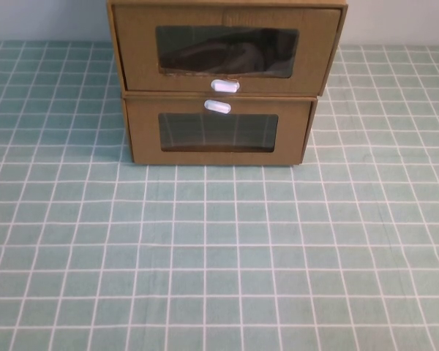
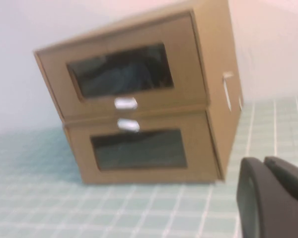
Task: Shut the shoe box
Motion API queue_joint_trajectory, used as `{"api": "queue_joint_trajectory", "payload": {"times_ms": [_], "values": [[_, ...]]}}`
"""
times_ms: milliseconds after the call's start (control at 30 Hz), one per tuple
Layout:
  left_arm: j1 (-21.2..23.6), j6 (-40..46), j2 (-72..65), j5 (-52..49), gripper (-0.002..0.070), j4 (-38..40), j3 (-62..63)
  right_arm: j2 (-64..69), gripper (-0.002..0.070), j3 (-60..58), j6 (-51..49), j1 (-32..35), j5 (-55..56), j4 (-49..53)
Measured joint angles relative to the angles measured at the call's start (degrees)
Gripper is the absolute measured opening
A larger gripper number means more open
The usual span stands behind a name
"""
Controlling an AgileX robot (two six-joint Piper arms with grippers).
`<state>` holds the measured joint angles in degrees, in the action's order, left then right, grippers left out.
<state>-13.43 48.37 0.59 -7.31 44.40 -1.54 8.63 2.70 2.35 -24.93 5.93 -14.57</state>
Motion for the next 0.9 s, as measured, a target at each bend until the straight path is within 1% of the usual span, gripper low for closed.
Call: {"api": "queue_joint_trajectory", "payload": {"times_ms": [200,467,600,667,767,833,900], "values": [[0.00,0.00,0.00,-0.27,-0.0005,0.00,0.00,0.27,-0.0011,-4.14,0.00,0.00,-1.56,0.00],[0.00,0.00,0.12,-0.35,-0.0005,0.00,0.00,0.27,-0.0011,-4.25,0.00,0.00,-17.73,0.00],[0.00,-0.10,0.12,-0.35,-0.0005,0.00,0.00,0.27,-0.0011,-4.25,-0.61,0.00,-23.03,0.00],[0.00,-0.10,0.12,-0.35,-0.0005,0.00,0.00,0.27,-0.0011,-4.25,-0.74,0.00,-22.82,0.98],[0.00,-0.10,0.12,-0.35,-0.0005,0.00,0.00,0.14,-0.0011,-4.25,-0.84,0.56,-19.54,4.19],[0.00,-0.10,0.12,-0.35,-0.0005,0.00,0.00,-0.25,-0.0011,-4.25,-0.84,3.54,-16.69,5.21],[0.00,-0.10,0.12,-0.35,-0.0005,0.00,0.00,-0.94,-0.0011,-4.25,-0.84,8.23,-14.45,5.62]]}}
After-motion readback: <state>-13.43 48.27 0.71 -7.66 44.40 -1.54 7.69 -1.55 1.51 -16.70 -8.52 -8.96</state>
